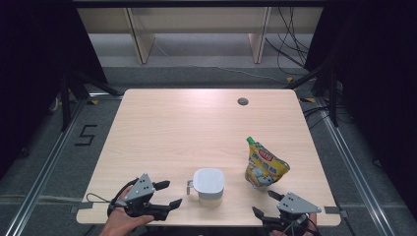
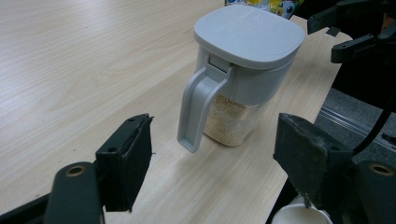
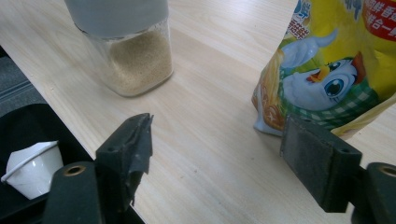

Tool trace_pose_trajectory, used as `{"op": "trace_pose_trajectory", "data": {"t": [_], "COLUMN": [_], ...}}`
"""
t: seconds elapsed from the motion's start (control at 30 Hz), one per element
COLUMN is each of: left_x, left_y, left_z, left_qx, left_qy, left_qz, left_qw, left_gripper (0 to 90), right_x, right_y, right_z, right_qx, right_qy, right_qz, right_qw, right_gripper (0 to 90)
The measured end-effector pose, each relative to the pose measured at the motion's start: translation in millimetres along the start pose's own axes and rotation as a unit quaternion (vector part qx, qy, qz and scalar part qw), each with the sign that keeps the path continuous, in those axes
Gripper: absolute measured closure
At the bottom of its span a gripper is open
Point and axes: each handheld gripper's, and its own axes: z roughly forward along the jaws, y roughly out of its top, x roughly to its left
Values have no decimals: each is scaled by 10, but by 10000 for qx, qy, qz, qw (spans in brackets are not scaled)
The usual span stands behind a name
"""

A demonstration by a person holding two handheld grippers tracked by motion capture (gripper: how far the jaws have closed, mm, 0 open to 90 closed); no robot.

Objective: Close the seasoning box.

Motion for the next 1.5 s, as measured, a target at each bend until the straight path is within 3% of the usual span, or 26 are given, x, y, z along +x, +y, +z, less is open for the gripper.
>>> {"op": "trace_pose_trajectory", "data": {"t": [0.03,0.1,0.17,0.23,0.27,0.3,0.33,0.37,0.4,0.43,0.47,0.63,0.77,0.9,0.93,1.03,1.07,1.1,1.17,1.23,1.27,1.37,1.47,1.5], "left_x": [-11,-39,-64,-88,-83,-97,-84,-82,-104,-103,-88,-115,-141,-139,-172,-174,-180,-168,-178,-191,-195,-223,-225,-244], "left_y": [-9,-37,-63,-98,-117,-131,-138,-150,-170,-178,-189,-258,-328,-352,-369,-374,-381,-385,-406,-422,-424,-444,-451,-463], "left_z": [-5,-19,-24,-26,-20,-24,-25,-30,-26,-30,-33,-9,15,17,29,2,-2,-15,-7,0,-4,10,22,44], "left_qx": [27,148,172,232,256,274,294,337,294,309,324,356,476,547,454,465,443,563,545,517,580,599,720,578], "left_qy": [32,10,15,24,8,14,-27,-26,22,32,43,44,150,106,139,170,151,201,217,223,201,246,211,250], "left_qz": [-16,121,211,224,278,246,356,346,198,207,318,115,199,358,107,144,129,216,192,192,189,276,311,237], "left_qw": [10000,9998,9996,9995,9993,9993,9989,9988,9994,9993,9990,9993,9986,9978,9988,9987,9988,9980,9981,9982,9979,9975,9967,9977], "left_gripper": [257,240,226,212,205,202,198,195,193,190,188,173,165,165,165,165,165,165,165,165,165,165,165,165], "right_x": [10,3,41,17,19,36,44,37,36,38,44,55,61,66,71,79,70,81,85,80,82,101,90,93], "right_y": [0,3,-2,0,4,6,8,8,12,13,13,14,12,7,6,3,0,0,3,5,5,10,3,3], "right_z": [2,-5,4,18,13,12,16,29,25,26,23,23,32,52,53,48,52,49,54,64,65,59,70,69], "right_qx": [40,-27,27,-2,-45,15,-16,-44,4,1,-11,21,63,70,134,207,147,198,218,234,183,264,265,330], "right_qy": [79,-18,76,165,74,136,183,220,278,289,227,233,247,298,333,304,209,259,271,441,284,295,300,342], "right_qz": [108,75,351,199,87,157,177,89,73,63,74,82,-24,-72,-34,-6,-104,-23,-14,-6,-111,-51,-154,-118], "right_qw": [9999,10000,9994,9997,9999,9998,9997,9997,9996,9996,9997,9997,9997,9995,9994,9993,9996,9995,9994,9988,9994,9992,9991,9988], "right_gripper": [235,217,195,194,193,192,191,191,191,191,191,194,201,210,211,213,213,213,213,214,214,214,214,214]}}
